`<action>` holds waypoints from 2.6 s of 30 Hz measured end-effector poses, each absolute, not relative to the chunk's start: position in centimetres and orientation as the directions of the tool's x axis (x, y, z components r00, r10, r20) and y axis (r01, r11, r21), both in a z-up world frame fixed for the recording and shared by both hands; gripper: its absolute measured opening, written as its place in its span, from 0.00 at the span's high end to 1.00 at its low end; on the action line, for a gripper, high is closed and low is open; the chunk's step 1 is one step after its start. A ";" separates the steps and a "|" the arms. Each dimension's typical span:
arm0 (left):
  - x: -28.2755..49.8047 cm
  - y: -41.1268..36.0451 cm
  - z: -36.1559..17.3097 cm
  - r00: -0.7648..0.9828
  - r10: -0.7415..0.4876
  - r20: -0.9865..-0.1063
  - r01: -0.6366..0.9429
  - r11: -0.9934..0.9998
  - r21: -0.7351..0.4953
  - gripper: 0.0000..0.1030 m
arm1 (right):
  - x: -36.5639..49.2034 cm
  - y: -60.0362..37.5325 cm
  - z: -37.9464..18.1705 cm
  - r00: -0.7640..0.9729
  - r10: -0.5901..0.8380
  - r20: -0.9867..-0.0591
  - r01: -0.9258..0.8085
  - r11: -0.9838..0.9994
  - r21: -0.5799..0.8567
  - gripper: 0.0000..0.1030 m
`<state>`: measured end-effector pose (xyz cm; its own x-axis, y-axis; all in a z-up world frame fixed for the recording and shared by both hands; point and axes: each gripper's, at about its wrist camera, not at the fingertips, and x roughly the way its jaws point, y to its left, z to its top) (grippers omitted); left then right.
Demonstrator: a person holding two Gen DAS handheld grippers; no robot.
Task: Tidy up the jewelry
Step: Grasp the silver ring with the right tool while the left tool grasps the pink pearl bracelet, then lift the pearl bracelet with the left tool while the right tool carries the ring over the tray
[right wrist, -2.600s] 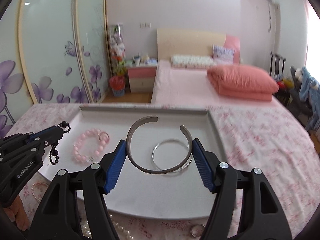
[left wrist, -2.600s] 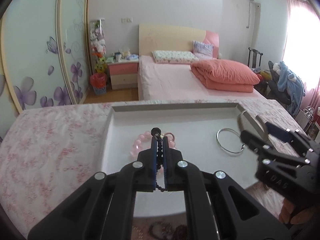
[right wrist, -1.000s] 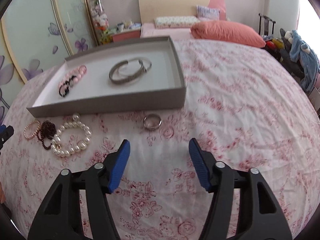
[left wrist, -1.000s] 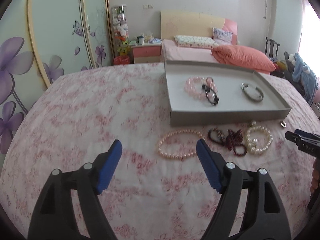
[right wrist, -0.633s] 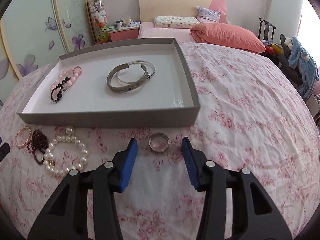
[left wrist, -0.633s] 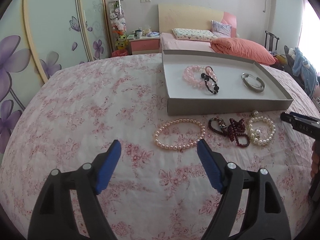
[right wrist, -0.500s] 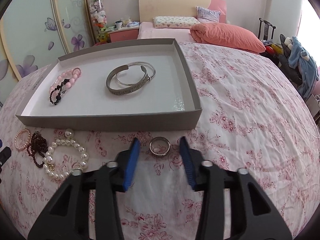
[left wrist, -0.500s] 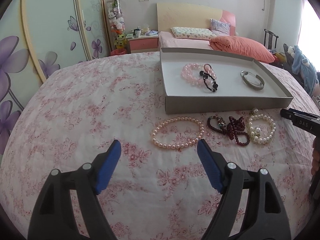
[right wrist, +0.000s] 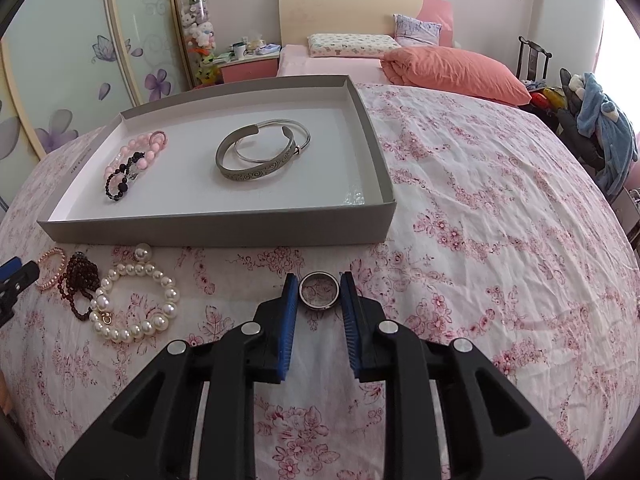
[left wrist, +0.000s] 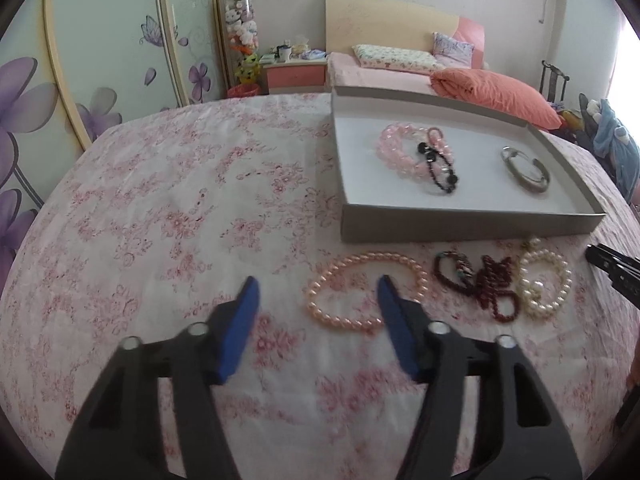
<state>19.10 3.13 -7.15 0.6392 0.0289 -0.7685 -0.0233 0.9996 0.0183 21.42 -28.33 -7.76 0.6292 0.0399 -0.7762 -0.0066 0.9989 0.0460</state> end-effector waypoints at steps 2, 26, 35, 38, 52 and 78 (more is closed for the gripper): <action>19.6 3.4 -7.7 0.619 0.037 -0.784 -0.031 0.999 0.022 0.56 | 21.5 -28.3 -7.8 0.629 0.040 -0.776 -0.007 0.999 0.046 0.78; 18.6 2.9 -7.7 0.621 -0.004 -0.784 0.008 1.000 0.001 0.94 | 21.4 -28.4 -7.7 0.630 0.048 -0.775 -0.004 0.998 0.058 0.78; 16.5 4.0 -5.2 0.680 -0.085 -0.728 0.007 0.994 -0.110 0.94 | 19.4 -28.2 -6.8 0.661 0.077 -0.746 -0.017 0.996 0.087 0.78; 15.7 3.8 -4.2 0.703 -0.113 -0.702 0.016 0.990 -0.144 0.94 | 18.6 -27.8 -6.3 0.675 0.094 -0.732 -0.029 0.994 0.101 0.78; 12.4 1.1 -1.1 0.801 -0.030 -0.598 -0.017 0.997 -0.073 0.94 | 15.0 -25.0 -3.7 0.759 0.164 -0.630 -0.117 0.986 0.116 0.78; 11.3 -2.7 1.0 0.874 0.025 -0.484 -0.003 0.999 0.047 0.94 | 12.9 -24.2 0.4 0.882 0.140 -0.451 -0.127 0.990 0.058 0.78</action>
